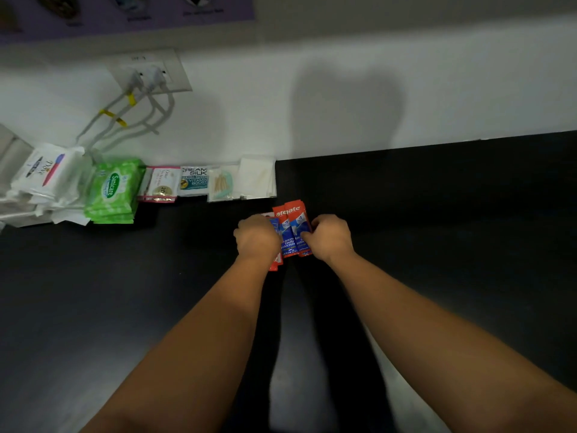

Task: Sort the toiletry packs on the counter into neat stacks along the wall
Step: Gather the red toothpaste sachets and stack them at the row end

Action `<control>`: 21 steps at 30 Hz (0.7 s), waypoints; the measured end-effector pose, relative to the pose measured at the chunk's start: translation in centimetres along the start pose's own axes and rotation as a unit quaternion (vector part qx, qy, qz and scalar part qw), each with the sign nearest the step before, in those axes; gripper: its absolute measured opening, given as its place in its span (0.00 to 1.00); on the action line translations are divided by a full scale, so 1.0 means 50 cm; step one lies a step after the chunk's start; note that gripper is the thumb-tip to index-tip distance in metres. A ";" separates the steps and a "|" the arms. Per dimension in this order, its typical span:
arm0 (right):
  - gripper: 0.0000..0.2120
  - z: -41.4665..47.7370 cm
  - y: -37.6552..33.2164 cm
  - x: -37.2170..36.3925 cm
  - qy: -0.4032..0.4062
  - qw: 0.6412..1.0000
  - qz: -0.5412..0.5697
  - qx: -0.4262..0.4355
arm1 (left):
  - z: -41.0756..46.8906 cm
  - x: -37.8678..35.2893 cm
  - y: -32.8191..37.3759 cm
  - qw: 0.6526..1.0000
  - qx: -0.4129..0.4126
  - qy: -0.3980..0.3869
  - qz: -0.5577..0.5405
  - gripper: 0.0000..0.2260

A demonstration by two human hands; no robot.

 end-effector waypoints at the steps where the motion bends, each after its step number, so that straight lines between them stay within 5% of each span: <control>1: 0.17 0.001 0.000 -0.002 -0.004 1.000 -0.006 -0.008 | 0.006 -0.004 -0.001 1.000 0.005 -0.017 -0.008 0.23; 14: 0.18 -0.008 -0.003 -0.005 0.002 1.000 0.005 -0.028 | 0.036 -0.017 -0.028 0.990 0.000 -0.034 -0.137 0.16; 21: 0.17 0.000 0.000 -0.002 -0.003 0.998 0.002 -0.057 | 0.053 -0.053 -0.016 0.923 0.035 -0.057 -0.378 0.07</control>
Point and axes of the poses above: each hand's wrist, its own z-axis towards the middle knuckle, its own x-axis out of the back of the hand, y = z × x, the point moved 10 cm from there along z, towards the middle knuckle, and after that the axes turned 14 degrees about z, right-handed, at the moved point
